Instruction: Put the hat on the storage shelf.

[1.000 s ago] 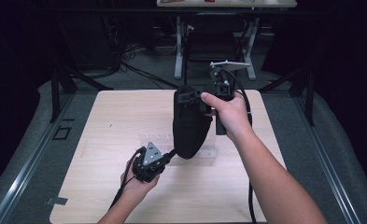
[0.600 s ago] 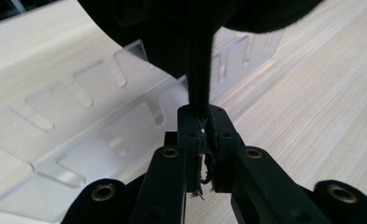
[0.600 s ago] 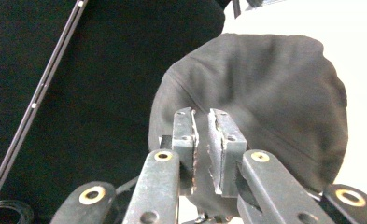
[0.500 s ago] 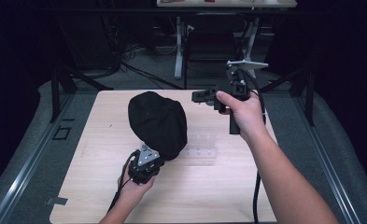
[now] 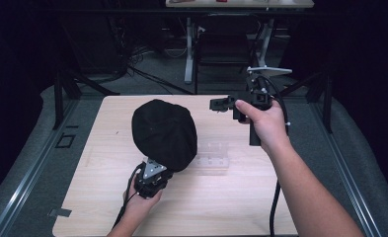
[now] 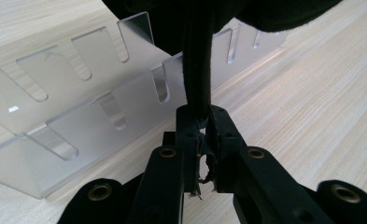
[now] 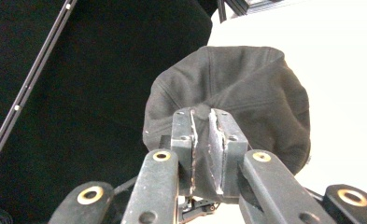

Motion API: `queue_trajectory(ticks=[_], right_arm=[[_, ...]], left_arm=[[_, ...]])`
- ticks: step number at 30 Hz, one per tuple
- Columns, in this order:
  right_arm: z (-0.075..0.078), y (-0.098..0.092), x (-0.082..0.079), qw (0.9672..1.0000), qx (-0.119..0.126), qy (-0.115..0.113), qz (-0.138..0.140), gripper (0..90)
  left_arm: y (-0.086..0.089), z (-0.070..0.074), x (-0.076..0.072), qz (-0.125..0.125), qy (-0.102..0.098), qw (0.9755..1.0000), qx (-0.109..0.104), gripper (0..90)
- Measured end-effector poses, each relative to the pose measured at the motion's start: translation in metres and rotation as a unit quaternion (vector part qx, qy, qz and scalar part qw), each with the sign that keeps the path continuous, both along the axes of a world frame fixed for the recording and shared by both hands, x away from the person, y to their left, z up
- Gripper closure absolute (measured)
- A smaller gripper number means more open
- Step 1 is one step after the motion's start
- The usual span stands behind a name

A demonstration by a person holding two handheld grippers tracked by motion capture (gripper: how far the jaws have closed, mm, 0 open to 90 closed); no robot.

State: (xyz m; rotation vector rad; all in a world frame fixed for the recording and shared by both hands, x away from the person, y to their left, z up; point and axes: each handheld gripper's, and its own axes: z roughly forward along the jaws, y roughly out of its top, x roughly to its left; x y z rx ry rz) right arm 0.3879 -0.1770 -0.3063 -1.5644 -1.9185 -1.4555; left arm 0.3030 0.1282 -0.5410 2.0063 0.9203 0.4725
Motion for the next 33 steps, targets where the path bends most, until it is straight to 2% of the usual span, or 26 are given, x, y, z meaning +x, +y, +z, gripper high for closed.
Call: queue_trajectory(ticks=[5, 11, 12, 14, 16, 24, 28, 31, 33], right_arm=[[0.001, -0.001, -0.005, 0.9996, -0.027, -0.01, -0.005, 79.0], [-0.006, -0.002, -0.012, 0.9968, -0.074, -0.023, -0.017, 78.2], [-0.007, -0.002, -0.012, 0.9961, -0.082, -0.026, -0.017, 78.1], [-0.01, -0.003, -0.015, 0.9953, -0.091, -0.026, -0.016, 77.6], [-0.012, -0.004, -0.017, 0.9947, -0.097, -0.028, -0.021, 77.2], [-0.024, -0.012, -0.026, 0.9916, -0.121, -0.033, -0.031, 75.5], [-0.033, -0.017, -0.031, 0.991, -0.128, -0.027, -0.031, 74.7], [-0.041, -0.02, -0.035, 0.9892, -0.14, -0.029, -0.032, 74.1], [-0.045, -0.021, -0.039, 0.9873, -0.152, -0.032, -0.033, 73.3]], left_arm=[[0.002, -0.001, -0.001, -0.001, 0.0, 1.0, 0.002, 83.7], [0.009, 0.0, -0.004, 0.001, -0.002, 1.0, 0.006, 76.2], [0.011, 0.001, -0.004, 0.001, 0.0, 1.0, 0.001, 75.0], [0.015, 0.001, -0.004, -0.001, 0.009, 0.9999, -0.008, 70.6], [0.019, 0.002, -0.004, -0.003, 0.021, 0.9998, -0.006, 65.4], [0.035, 0.005, -0.01, 0.007, 0.043, 0.9985, -0.032, 55.3], [0.044, 0.009, -0.014, 0.006, 0.059, 0.998, -0.023, 54.0], [0.049, 0.009, -0.018, 0.005, 0.068, 0.9975, -0.018, 52.6], [0.054, 0.008, -0.021, 0.008, 0.067, 0.9976, -0.011, 52.1]])
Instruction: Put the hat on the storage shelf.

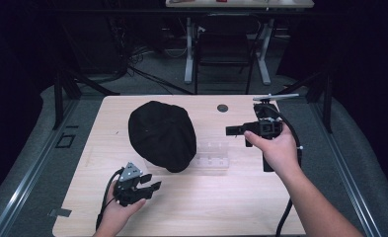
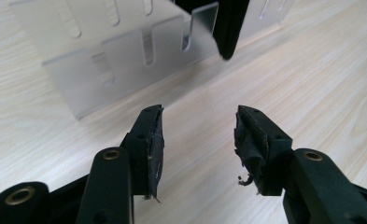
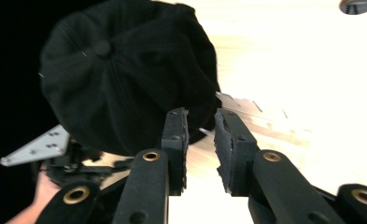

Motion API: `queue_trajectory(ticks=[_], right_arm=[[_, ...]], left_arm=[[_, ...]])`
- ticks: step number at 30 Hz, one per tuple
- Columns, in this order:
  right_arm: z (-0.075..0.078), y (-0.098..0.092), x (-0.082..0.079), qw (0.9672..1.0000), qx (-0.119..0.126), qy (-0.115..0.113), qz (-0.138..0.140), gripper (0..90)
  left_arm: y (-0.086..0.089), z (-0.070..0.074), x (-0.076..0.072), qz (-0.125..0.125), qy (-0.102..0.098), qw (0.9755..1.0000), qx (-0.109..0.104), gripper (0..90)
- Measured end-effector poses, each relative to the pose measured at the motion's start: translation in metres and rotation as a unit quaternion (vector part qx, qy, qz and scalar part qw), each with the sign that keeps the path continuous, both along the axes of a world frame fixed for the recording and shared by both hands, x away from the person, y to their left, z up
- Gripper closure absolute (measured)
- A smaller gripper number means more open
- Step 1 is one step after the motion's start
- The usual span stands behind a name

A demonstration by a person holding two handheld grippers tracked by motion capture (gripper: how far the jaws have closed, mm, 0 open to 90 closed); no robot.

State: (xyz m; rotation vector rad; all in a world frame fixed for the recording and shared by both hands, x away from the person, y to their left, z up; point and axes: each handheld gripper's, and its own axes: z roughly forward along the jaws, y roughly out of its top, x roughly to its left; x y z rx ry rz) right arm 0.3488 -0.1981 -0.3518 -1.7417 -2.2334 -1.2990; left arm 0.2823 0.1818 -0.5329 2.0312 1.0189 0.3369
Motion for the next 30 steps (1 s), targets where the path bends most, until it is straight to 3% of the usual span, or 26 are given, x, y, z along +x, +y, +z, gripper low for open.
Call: queue_trajectory(ticks=[7, 12, 13, 19, 30], right_arm=[[-0.018, -0.005, -0.014, 0.9988, -0.042, -0.025, -0.007, 68.5], [-0.035, -0.01, -0.024, 0.9981, -0.049, -0.036, -0.011, 65.6], [-0.042, -0.01, -0.027, 0.997, -0.067, -0.036, -0.01, 63.9], [-0.066, -0.012, -0.042, 0.9925, -0.104, -0.06, -0.018, 60.7], [-0.103, -0.022, -0.069, 0.9871, -0.126, -0.094, -0.032, 55.5]], left_arm=[[0.014, -0.004, -0.005, 0.02, -0.006, 0.9998, -0.006, 49.9], [0.024, -0.012, -0.004, 0.043, -0.002, 0.9988, -0.024, 48.8], [0.025, -0.013, -0.004, 0.046, -0.003, 0.9987, -0.024, 48.7], [0.029, -0.019, -0.004, 0.052, -0.005, 0.9983, -0.025, 48.4], [0.036, -0.022, -0.004, 0.06, -0.006, 0.9974, -0.041, 47.2]])
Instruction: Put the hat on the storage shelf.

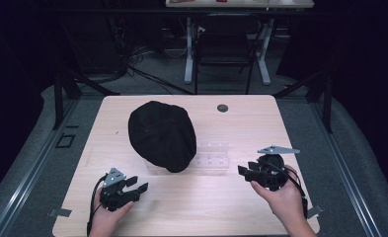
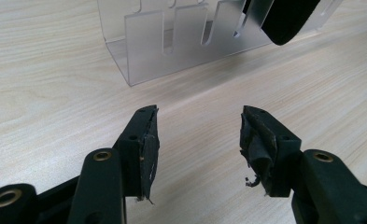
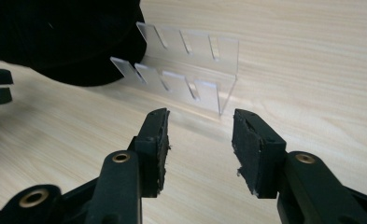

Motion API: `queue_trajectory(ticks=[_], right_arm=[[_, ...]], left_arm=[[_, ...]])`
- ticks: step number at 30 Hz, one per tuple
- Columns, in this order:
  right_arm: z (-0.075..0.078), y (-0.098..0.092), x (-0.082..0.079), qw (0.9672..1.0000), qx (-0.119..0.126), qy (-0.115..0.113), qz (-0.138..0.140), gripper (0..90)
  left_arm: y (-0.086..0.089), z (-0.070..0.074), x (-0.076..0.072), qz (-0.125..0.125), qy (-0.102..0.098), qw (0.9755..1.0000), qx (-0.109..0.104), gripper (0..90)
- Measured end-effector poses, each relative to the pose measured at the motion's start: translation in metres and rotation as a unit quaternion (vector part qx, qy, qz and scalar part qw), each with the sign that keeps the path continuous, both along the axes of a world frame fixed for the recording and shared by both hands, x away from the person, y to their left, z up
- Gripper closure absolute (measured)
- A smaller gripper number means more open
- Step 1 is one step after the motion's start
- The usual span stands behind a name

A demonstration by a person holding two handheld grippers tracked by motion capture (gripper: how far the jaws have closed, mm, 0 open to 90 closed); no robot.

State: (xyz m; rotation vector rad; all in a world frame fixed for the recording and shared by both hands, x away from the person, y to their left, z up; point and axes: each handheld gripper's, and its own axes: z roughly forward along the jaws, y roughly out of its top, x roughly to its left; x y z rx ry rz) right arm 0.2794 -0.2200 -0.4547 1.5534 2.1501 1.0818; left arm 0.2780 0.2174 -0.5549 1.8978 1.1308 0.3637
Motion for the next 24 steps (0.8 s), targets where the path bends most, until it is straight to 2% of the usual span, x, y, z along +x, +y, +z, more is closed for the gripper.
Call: queue_trajectory(ticks=[2, 3, 4, 5, 6, 8, 10, 12, 19, 24], right_arm=[[-0.004, -0.002, -0.003, 1.0, -0.003, -0.003, 0.0, 55.5], [-0.015, -0.005, -0.009, 0.9998, -0.013, -0.013, -0.007, 55.3], [-0.015, -0.005, -0.009, 0.9998, -0.013, -0.013, -0.007, 55.3], [-0.026, -0.007, -0.014, 0.9995, -0.016, -0.023, -0.016, 55.3], [-0.026, -0.007, -0.014, 0.9995, -0.016, -0.023, -0.016, 55.3], [-0.039, -0.01, -0.018, 0.999, -0.023, -0.032, -0.022, 56.0], [-0.043, -0.012, -0.019, 0.999, -0.019, -0.034, -0.022, 56.2], [-0.054, -0.015, -0.022, 0.9989, -0.013, -0.035, -0.028, 58.1], [-0.069, -0.017, -0.025, 0.9984, -0.021, -0.046, -0.027, 58.9], [-0.077, -0.019, -0.025, 0.9981, -0.016, -0.051, -0.032, 58.9]], left_arm=[[0.001, 0.0, 0.0, 0.001, 0.0, 1.0, 0.0, 47.0], [0.001, 0.0, 0.0, 0.001, 0.0, 1.0, -0.002, 46.8], [0.001, 0.0, 0.0, 0.001, 0.0, 1.0, -0.002, 46.8], [0.001, 0.0, 0.0, 0.002, -0.003, 1.0, -0.004, 46.7], [0.001, 0.0, 0.0, 0.002, -0.003, 1.0, -0.004, 46.7], [0.001, 0.0, 0.0, 0.001, -0.003, 1.0, -0.001, 46.7], [0.001, 0.0, 0.0, 0.001, -0.004, 1.0, 0.0, 46.8], [0.0, -0.001, 0.0, 0.007, -0.009, 0.9999, 0.01, 46.8], [-0.001, -0.002, -0.001, 0.005, -0.008, 1.0, 0.002, 46.8], [-0.003, -0.003, -0.001, -0.005, -0.011, 0.9999, 0.003, 46.8]])
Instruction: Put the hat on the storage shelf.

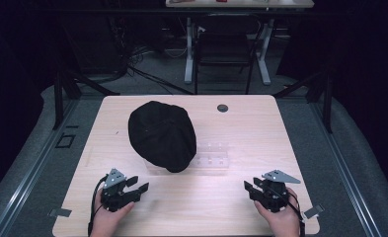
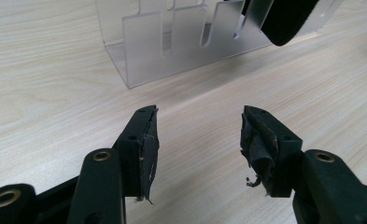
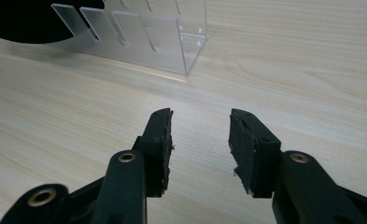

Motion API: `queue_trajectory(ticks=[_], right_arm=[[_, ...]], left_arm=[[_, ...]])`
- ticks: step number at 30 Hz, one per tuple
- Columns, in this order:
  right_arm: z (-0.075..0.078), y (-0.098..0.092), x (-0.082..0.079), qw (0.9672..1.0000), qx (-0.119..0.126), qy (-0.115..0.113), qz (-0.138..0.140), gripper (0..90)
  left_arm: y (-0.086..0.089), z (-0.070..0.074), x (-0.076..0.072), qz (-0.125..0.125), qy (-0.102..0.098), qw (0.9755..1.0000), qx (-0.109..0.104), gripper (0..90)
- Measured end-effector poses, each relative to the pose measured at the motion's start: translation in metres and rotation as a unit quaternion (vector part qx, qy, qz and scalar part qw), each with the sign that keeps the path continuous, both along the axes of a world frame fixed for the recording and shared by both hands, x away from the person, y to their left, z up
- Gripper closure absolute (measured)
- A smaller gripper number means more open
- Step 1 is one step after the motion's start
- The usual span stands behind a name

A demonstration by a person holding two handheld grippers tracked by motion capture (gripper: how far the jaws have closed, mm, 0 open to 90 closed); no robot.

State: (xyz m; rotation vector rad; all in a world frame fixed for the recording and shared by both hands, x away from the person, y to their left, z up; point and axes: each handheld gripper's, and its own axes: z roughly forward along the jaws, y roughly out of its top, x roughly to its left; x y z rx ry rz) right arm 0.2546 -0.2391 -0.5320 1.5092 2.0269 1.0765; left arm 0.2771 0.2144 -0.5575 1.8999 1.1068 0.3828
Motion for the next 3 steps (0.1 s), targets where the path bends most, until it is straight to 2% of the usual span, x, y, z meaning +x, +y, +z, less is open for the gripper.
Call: queue_trajectory(ticks=[3], right_arm=[[-0.0051, -0.0017, -0.0007, 1.0, -0.004, 0.0, -0.001, 58.7]], left_arm=[[-0.0026, -0.0002, -0.0005, -0.003, -0.001, 1.0, 0.0, 46.8]])
